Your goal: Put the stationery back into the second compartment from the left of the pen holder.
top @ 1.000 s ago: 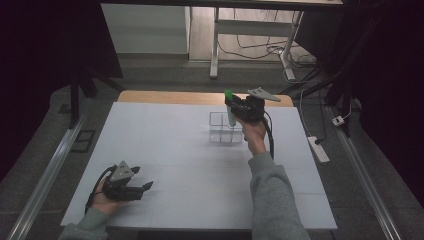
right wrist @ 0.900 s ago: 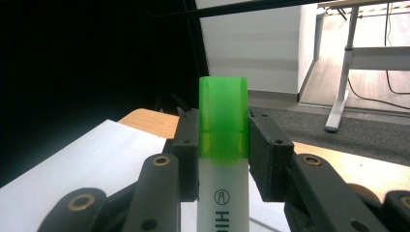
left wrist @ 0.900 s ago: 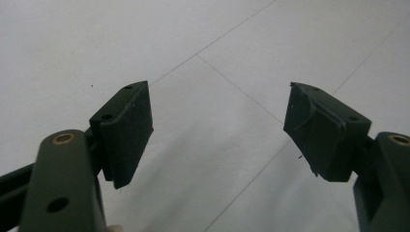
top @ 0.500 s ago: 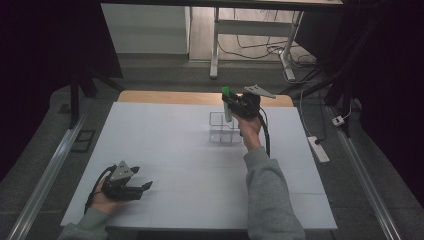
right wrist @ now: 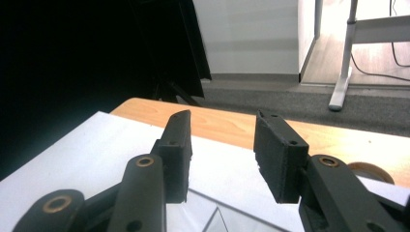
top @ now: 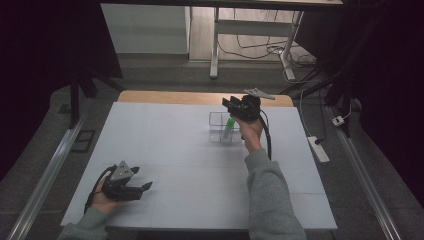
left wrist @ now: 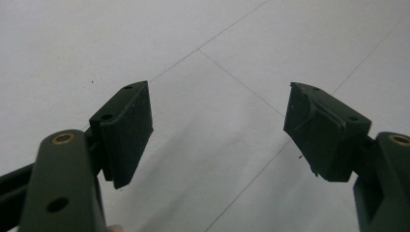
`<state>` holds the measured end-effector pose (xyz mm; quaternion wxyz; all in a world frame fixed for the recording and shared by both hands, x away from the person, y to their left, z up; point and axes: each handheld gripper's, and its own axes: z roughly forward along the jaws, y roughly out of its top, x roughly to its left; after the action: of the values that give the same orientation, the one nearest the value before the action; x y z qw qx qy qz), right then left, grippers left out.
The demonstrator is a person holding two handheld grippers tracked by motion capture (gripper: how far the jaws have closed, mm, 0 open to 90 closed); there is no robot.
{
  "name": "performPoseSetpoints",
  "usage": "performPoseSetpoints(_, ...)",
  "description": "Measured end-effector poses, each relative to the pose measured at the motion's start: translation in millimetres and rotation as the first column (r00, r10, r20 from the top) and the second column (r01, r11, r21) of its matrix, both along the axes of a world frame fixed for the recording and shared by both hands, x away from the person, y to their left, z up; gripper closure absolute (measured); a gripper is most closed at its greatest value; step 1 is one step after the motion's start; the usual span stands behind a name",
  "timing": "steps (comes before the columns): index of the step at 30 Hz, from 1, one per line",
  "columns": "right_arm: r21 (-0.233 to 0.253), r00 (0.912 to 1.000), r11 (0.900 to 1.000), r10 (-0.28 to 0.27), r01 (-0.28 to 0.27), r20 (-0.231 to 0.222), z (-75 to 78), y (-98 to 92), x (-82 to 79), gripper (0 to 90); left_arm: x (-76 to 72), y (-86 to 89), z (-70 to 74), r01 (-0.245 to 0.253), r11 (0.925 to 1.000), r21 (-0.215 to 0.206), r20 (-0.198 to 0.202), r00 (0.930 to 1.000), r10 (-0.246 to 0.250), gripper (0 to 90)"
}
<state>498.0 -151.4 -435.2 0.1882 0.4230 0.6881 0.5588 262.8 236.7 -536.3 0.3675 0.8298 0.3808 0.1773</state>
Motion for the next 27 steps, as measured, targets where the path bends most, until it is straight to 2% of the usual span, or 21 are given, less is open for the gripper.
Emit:
performPoseSetpoints(4, 0.015, 0.9998, 1.000, 0.012, -0.011, -0.016, -0.5, -5.2, -2.7, 53.7, -0.2, 0.0, 0.1, -0.001, 1.0000, 0.001, 0.002, 1.0000, 0.001, 25.4)
performPoseSetpoints(8, -0.012, 0.9998, 1.000, 0.013, -0.014, -0.013, 0.0, -9.3, -7.1, 53.7, 0.0, 0.1, 0.2, -0.003, 1.0000, 0.000, 0.002, 1.0000, 0.003, 25.4)
performPoseSetpoints(20, -0.039, 0.9989, 0.998, 0.045, -0.045, -0.014, -0.1, -17.8, -19.9, 53.8, 0.2, -0.7, -0.2, -0.001, 1.0000, 0.005, 0.000, 1.0000, 0.001, 25.4)
performPoseSetpoints(27, -0.060, 0.9975, 0.996, 0.070, -0.071, -0.014, -1.1, -24.2, -33.6, 53.8, 0.2, -0.5, 0.0, -0.003, 1.0000, 0.005, 0.001, 1.0000, 0.003, 25.4)
